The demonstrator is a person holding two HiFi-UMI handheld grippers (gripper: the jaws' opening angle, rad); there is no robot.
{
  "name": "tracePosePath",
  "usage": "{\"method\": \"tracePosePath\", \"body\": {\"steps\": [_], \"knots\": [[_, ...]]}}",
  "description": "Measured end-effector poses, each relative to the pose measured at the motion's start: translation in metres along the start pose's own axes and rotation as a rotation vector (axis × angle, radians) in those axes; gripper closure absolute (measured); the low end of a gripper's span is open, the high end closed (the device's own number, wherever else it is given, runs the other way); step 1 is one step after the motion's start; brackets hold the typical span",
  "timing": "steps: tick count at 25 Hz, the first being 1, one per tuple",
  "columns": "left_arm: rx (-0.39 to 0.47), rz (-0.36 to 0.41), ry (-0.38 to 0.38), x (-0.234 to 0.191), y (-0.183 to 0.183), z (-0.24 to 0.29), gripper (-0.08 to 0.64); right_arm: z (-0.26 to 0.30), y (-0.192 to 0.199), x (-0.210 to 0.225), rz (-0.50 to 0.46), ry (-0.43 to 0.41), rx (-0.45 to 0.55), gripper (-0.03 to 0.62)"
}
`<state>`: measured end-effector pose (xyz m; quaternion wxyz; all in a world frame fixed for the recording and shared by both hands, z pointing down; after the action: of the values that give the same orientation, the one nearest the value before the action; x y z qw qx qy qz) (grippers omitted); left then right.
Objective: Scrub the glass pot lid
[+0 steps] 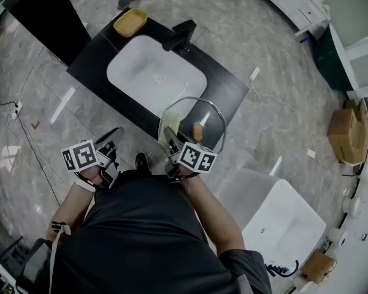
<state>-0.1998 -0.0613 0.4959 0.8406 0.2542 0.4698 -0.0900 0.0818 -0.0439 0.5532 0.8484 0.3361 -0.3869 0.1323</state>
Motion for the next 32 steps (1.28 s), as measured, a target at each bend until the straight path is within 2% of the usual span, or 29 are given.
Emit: {"method": "tracePosePath", "body": {"steps": [3, 7, 11, 16, 20, 24, 27, 32], "knots": [[0.005, 0.039, 0.004, 0.013, 0.01, -0.001, 0.465, -0.028, -0.018, -0.014, -0.058, -0.014, 0.064, 0.529], [0.022, 0.185, 0.03, 0.048, 0.013, 0.01, 0.465, -0.071, -0.053, -0.04, -0.157, -0.048, 0.185, 0.529], [0.047, 0.288, 0.105, 0.1, 0.009, 0.02, 0.465, -0.127, -0.085, -0.07, -0.276, -0.07, 0.317, 0.529], [0.133, 0.507, 0.204, 0.179, -0.016, 0.023, 0.465, -0.177, -0.13, -0.114, -0.476, -0.068, 0.523, 0.529], [0.202, 0.635, 0.262, 0.232, -0.013, 0.02, 0.465, -0.21, -0.145, -0.14, -0.602, -0.054, 0.635, 0.529], [0.309, 0.771, 0.227, 0.26, -0.006, 0.018, 0.465, -0.228, -0.153, -0.151, -0.676, -0.041, 0.679, 0.529], [0.356, 0.848, 0.188, 0.269, -0.005, 0.017, 0.465, -0.233, -0.155, -0.153, -0.722, -0.021, 0.684, 0.529], [0.393, 0.845, 0.175, 0.273, 0.004, 0.019, 0.465, -0.24, -0.15, -0.141, -0.726, -0.001, 0.669, 0.529]]}}
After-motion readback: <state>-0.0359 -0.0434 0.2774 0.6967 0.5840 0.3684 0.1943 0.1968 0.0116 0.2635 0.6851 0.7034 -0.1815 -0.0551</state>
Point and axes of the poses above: the fingertips, and each gripper's own axes: z forward along the fingers, x to its right, y out of its underside, the point moved 9 cm from there along -z, backward along the fingers, and after that the axes turned 2 degrees about -x, right-handed, at the moved point
